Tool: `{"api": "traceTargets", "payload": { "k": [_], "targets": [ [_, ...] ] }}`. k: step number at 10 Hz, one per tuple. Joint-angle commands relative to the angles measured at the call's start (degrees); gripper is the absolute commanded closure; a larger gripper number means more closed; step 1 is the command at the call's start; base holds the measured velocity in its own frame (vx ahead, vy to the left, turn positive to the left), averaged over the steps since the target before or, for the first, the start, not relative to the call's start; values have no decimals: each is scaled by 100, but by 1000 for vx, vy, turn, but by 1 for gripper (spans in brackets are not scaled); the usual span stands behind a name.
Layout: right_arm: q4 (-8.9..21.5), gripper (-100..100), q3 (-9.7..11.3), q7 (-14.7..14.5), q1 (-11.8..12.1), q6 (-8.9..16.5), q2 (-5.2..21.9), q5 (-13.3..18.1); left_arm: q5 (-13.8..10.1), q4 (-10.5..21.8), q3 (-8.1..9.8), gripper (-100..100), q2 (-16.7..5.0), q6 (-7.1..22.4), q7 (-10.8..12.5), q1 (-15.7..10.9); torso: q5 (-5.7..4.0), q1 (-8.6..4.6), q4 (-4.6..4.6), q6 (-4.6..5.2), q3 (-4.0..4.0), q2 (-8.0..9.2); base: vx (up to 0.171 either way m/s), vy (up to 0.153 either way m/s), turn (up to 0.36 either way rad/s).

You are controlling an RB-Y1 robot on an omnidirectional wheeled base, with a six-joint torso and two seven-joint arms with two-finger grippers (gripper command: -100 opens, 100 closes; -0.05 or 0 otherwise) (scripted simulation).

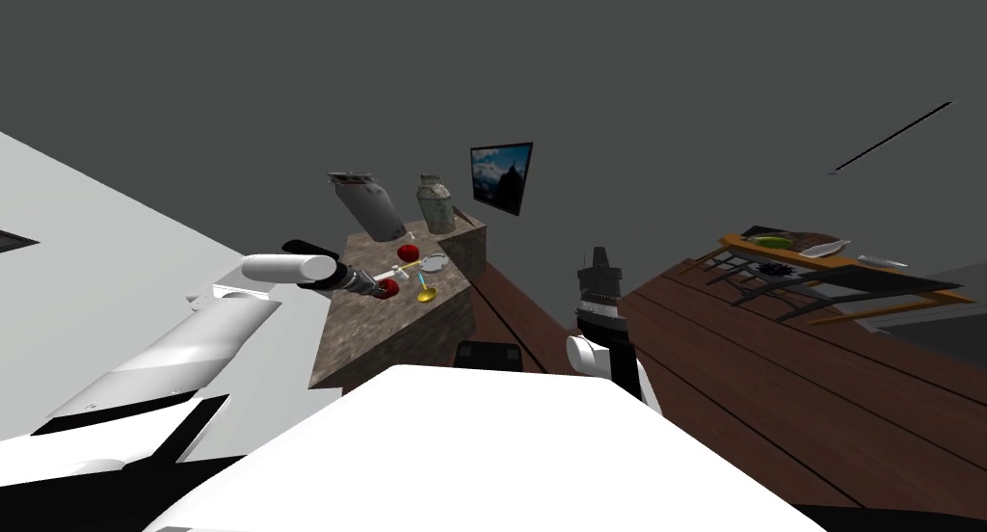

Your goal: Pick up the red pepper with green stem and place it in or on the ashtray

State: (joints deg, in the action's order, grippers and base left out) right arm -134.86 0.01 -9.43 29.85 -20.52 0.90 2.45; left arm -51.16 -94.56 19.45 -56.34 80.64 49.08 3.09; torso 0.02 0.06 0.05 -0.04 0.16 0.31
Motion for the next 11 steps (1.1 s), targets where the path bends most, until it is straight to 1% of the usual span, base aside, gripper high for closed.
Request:
{"api": "traceTargets", "payload": {
  "k": [1, 3, 4, 5, 6, 7, 11],
  "targets": [
    [0, 0, 0, 0, 0, 0, 0, 0, 30, 192, 21, -100, 10, -71, -72, -30, 0, 0, 0, 0, 0, 0, -40, -5, -75],
    [0, 0, 0, 0, 0, 0, 0, 0, 76, 412, 35, -100, 29, -153, -143, -67, 0, -1, 0, 1, -1, -2, -33, -11, -101],
    [0, 0, 0, 0, 0, 0, 0, 0, 123, 632, 49, -100, 48, -235, -214, -105, 0, -1, 0, 0, -1, -3, -47, -14, -171],
    [0, 0, 0, 0, 0, 0, 0, 0, 146, 742, 56, -100, 58, -276, -250, -124, 0, -2, 0, 3, 0, 1, -53, -13, -161],
    [0, 0, 0, 0, 0, 0, 0, 0, 124, 648, 57, -100, 47, -231, -215, -105, -1, -2, 1, 1, 2, 3, -22, -4, -24],
    [0, 0, 0, 0, 1, 0, 0, 0, 127, 662, 59, 100, 49, -244, -225, -105, 0, 1, 0, -2, -1, -3, 0, 0, 0],
    [0, 0, 0, 0, 1, 0, 0, 0, 126, 660, 58, 100, 49, -243, -224, -104, 0, 4, -3, -2, -8, -14, 0, 0, 0]
  ]
}}
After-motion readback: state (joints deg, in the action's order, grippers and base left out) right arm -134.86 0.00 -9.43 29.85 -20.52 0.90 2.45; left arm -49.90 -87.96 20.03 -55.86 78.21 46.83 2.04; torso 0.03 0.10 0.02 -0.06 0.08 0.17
